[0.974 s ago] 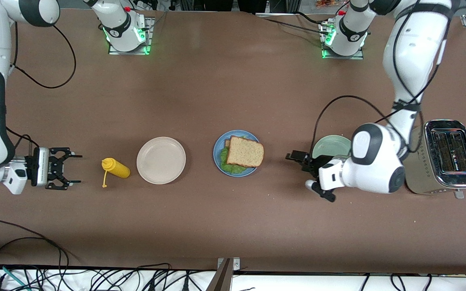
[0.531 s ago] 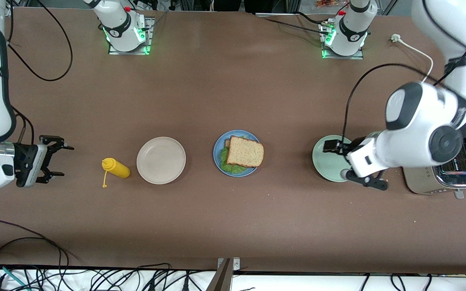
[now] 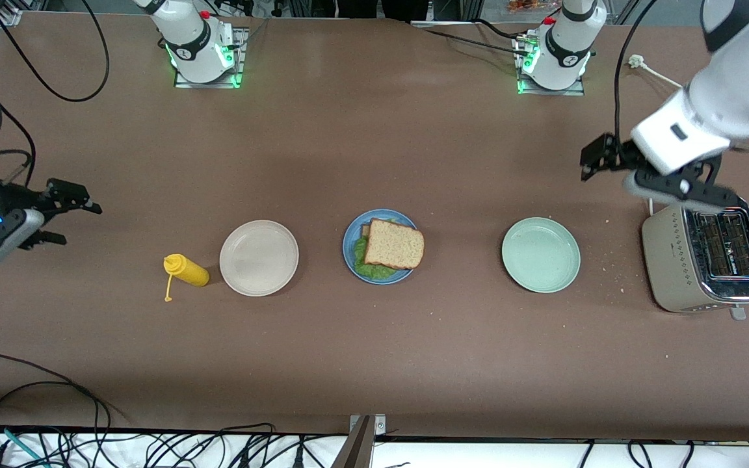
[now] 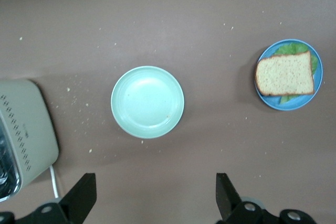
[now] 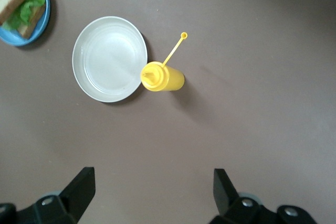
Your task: Make sandwich in blue plate with both arms
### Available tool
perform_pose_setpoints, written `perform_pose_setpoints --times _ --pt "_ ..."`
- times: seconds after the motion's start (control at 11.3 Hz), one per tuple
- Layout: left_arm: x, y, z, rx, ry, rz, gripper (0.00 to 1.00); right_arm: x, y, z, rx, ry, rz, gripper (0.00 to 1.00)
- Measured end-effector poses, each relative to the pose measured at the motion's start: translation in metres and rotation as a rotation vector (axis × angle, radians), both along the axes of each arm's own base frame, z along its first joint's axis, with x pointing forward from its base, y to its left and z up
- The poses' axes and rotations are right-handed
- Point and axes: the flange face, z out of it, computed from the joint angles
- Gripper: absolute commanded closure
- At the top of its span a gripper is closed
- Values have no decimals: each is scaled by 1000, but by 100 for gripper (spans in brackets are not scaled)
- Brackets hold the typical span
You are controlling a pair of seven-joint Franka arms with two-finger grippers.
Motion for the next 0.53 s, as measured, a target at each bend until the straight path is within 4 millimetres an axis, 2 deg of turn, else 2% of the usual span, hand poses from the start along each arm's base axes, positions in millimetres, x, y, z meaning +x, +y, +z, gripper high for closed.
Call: perform_pose_setpoints --times 0.18,0.27,0.53 --pt "-34 7 9 20 1 9 0 -23 17 38 -40 7 -153 0" --pt "-43 11 8 26 4 16 0 -34 30 55 -58 16 -227 0" --pt "-51 18 0 38 53 26 0 -65 55 103 -113 29 -390 0"
